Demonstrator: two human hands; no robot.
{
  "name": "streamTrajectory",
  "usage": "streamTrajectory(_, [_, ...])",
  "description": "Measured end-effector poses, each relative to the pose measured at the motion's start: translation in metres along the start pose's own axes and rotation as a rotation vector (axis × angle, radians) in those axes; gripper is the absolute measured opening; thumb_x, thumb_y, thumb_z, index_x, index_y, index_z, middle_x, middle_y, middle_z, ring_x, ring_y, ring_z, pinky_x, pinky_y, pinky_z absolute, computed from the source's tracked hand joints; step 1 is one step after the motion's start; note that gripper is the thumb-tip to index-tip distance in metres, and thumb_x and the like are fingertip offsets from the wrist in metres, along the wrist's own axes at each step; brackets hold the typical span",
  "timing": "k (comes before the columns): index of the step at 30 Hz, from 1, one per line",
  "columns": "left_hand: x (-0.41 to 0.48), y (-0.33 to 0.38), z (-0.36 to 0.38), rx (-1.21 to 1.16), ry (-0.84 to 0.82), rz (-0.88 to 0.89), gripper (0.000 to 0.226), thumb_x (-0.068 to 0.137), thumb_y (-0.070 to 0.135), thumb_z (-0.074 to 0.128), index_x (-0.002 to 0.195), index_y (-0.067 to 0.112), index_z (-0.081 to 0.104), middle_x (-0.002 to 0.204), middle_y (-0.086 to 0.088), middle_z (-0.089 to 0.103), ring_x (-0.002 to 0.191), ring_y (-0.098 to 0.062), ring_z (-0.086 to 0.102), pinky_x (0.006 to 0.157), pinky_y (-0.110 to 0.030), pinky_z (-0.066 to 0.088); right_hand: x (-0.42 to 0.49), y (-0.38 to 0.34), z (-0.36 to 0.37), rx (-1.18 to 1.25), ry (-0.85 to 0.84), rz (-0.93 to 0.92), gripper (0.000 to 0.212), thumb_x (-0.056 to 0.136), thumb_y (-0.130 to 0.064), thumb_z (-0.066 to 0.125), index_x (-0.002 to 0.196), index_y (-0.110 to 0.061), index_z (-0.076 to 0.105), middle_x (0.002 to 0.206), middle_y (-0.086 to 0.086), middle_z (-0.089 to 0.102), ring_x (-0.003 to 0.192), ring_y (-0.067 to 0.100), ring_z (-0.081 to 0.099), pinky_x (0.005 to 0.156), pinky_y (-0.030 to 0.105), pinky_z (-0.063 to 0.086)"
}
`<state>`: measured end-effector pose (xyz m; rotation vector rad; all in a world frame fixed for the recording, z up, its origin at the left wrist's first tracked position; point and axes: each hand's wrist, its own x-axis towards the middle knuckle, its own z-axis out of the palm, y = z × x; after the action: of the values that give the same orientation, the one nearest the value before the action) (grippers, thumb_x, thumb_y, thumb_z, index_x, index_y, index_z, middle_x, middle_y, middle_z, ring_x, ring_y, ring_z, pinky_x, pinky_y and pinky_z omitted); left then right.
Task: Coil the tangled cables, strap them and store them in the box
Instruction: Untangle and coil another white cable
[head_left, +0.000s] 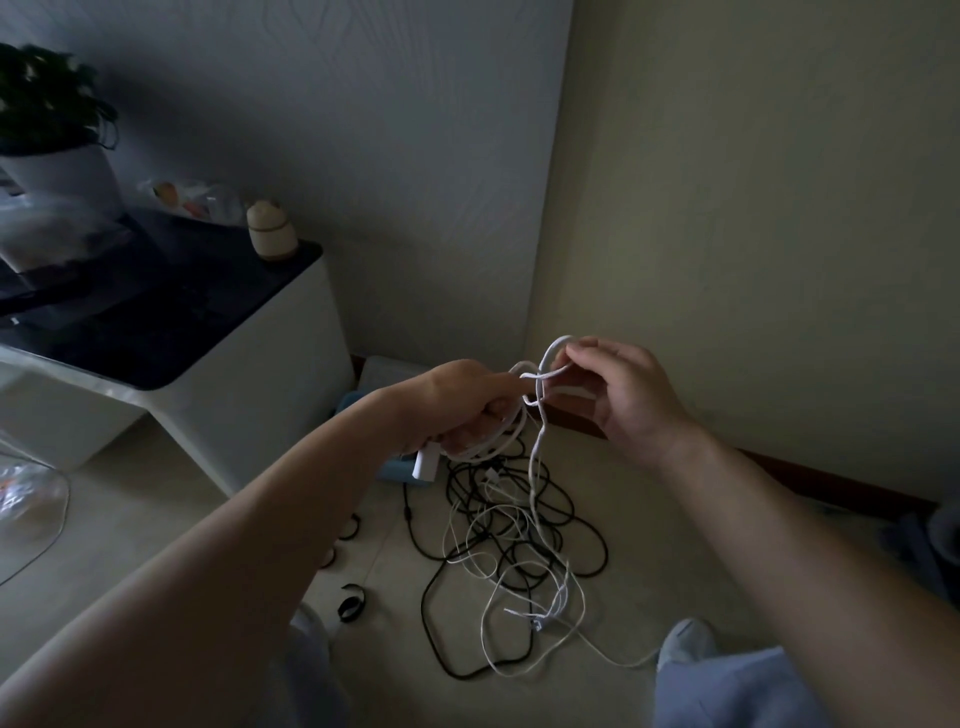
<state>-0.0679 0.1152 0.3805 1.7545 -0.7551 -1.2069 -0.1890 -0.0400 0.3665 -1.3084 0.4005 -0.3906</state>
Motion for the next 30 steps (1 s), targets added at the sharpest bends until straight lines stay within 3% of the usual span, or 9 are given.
streamTrajectory(4, [0.001, 0.001, 0.003, 0.0, 0.006, -0.036, 0.058, 0.104, 0.043, 0.043, 0.048, 0.025, 0.037, 0.049, 0.005, 0.026, 0.036, -0.009, 0.018, 0.038, -0.016, 0.017, 0.001, -0.003, 0.0, -0.003, 0.012, -0.063, 0.025, 0.084, -0.019, 0.06, 0.062, -0.018, 0.072, 0.075, 0.009, 0.072, 0.07, 0.018, 0.069, 0.059, 0.026, 0.054])
streamTrajectory(9, [0.0, 0.003, 0.002, -0.075, -0.026, -0.09, 0.052, 0.105, 0.04, 0.042, 0.058, 0.021, 0.037, 0.048, 0.004, 0.025, 0.036, -0.007, 0.017, 0.038, -0.016, 0.015, 0.004, -0.004, -0.002, -0.11, 0.047, -0.117, 0.03, 0.076, -0.03, 0.063, 0.048, -0.02, 0.059, 0.07, 0.011, 0.069, 0.063, 0.017, 0.057, 0.061, 0.029, 0.045])
streamTrajectory(12, [-0.004, 0.005, -0.001, -0.078, -0.052, -0.105, 0.05, 0.106, 0.038, 0.041, 0.059, 0.019, 0.037, 0.049, 0.004, 0.024, 0.036, -0.007, 0.018, 0.04, -0.017, 0.013, 0.004, -0.004, -0.001, -0.126, 0.031, -0.15, 0.029, 0.076, -0.02, 0.059, 0.047, -0.019, 0.064, 0.076, 0.018, 0.07, 0.063, 0.019, 0.058, 0.057, 0.027, 0.049])
streamTrajectory(17, [-0.01, 0.007, -0.004, -0.017, -0.07, -0.082, 0.047, 0.107, 0.03, 0.04, 0.062, 0.017, 0.036, 0.054, 0.0, 0.021, 0.038, -0.008, 0.017, 0.042, -0.02, 0.012, 0.002, -0.008, -0.002, -0.285, 0.038, -0.179, 0.044, 0.084, -0.016, 0.051, 0.041, -0.022, 0.056, 0.095, 0.006, 0.079, 0.041, 0.01, 0.044, 0.048, 0.016, 0.041])
streamTrajectory(21, [-0.006, 0.006, -0.001, -0.055, -0.093, -0.069, 0.049, 0.105, 0.03, 0.046, 0.059, 0.018, 0.036, 0.047, 0.003, 0.024, 0.035, -0.007, 0.017, 0.039, -0.016, 0.013, 0.001, -0.01, -0.001, -0.281, -0.035, -0.074, 0.042, 0.086, -0.021, 0.059, 0.045, -0.021, 0.055, 0.126, 0.038, 0.056, 0.037, 0.008, 0.03, 0.04, 0.02, 0.023])
streamTrajectory(23, [-0.002, 0.003, 0.003, -0.045, -0.101, -0.082, 0.05, 0.104, 0.034, 0.046, 0.057, 0.019, 0.038, 0.046, 0.005, 0.025, 0.034, -0.007, 0.018, 0.037, -0.014, 0.016, -0.002, -0.013, 0.002, -0.272, -0.08, -0.004, 0.026, 0.072, -0.036, 0.069, 0.057, -0.015, 0.064, 0.115, 0.044, 0.055, 0.039, 0.009, 0.025, 0.04, 0.023, 0.018])
streamTrajectory(26, [0.006, 0.0, 0.008, -0.04, -0.102, -0.116, 0.051, 0.103, 0.04, 0.043, 0.056, 0.021, 0.042, 0.046, 0.007, 0.026, 0.036, -0.007, 0.018, 0.037, -0.014, 0.019, -0.002, -0.011, 0.001, -0.263, -0.171, 0.051, 0.037, 0.07, -0.042, 0.073, 0.065, -0.013, 0.051, 0.113, 0.047, 0.053, 0.039, 0.011, 0.022, 0.039, 0.02, 0.017])
streamTrajectory(28, [0.01, -0.003, 0.011, -0.059, -0.09, -0.171, 0.047, 0.099, 0.04, 0.042, 0.056, 0.022, 0.043, 0.046, 0.008, 0.026, 0.035, -0.007, 0.019, 0.037, -0.015, 0.019, -0.003, -0.007, 0.0, -0.247, -0.27, 0.078, 0.028, 0.087, -0.035, 0.066, 0.072, -0.014, 0.055, 0.076, 0.019, 0.068, 0.037, 0.009, 0.025, 0.04, 0.019, 0.017])
streamTrajectory(30, [0.014, -0.005, 0.01, -0.112, -0.1, -0.23, 0.039, 0.092, 0.038, 0.04, 0.058, 0.02, 0.044, 0.045, 0.008, 0.028, 0.033, -0.007, 0.021, 0.038, -0.014, 0.019, -0.004, -0.005, 0.002, -0.288, -0.303, 0.08, 0.031, 0.101, -0.026, 0.054, 0.072, -0.016, 0.047, 0.056, -0.011, 0.053, 0.037, 0.008, 0.03, 0.038, 0.019, 0.02])
